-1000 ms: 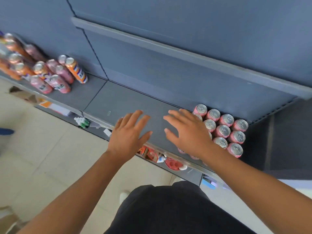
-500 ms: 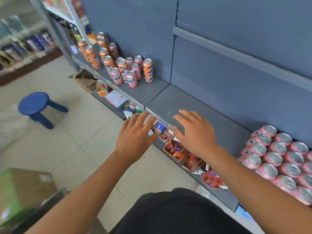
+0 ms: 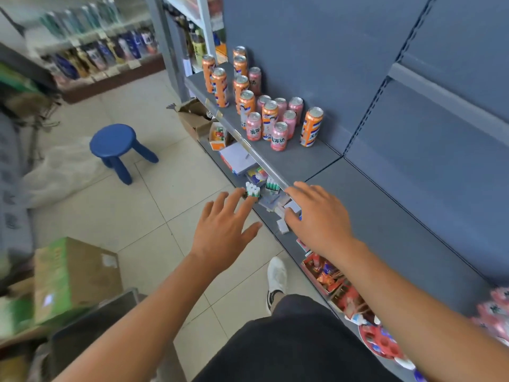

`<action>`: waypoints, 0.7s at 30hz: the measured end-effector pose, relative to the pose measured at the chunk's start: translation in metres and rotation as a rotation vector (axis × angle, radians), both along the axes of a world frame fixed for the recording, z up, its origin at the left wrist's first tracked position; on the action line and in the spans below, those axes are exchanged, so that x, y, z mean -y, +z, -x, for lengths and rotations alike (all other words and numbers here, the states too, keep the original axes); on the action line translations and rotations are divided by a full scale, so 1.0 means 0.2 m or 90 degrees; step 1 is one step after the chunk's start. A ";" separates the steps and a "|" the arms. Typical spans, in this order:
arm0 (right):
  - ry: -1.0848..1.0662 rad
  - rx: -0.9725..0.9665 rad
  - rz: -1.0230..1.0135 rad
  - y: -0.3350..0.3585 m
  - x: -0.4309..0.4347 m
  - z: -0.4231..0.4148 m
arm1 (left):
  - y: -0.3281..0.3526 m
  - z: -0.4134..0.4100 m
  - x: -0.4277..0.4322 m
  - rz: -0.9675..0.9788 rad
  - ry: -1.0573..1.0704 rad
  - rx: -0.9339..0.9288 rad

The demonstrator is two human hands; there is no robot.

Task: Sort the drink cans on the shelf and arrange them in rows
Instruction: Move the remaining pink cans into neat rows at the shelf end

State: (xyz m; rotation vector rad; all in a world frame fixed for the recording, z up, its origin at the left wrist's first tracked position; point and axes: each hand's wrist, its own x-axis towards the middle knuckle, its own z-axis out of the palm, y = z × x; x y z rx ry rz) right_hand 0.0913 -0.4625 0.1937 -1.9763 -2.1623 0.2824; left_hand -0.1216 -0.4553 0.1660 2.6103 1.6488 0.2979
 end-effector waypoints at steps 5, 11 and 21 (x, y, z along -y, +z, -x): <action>0.019 0.002 -0.020 -0.04 -0.39 0.03 | -0.02 0.05 -0.34 0.005 0.036 -0.014; 0.030 -0.006 0.002 -0.09 -0.92 0.03 | -0.01 0.05 -0.83 0.030 0.069 -0.030; -0.008 -0.002 0.018 -0.17 -1.59 -0.06 | -0.05 0.00 -1.57 0.088 0.033 -0.079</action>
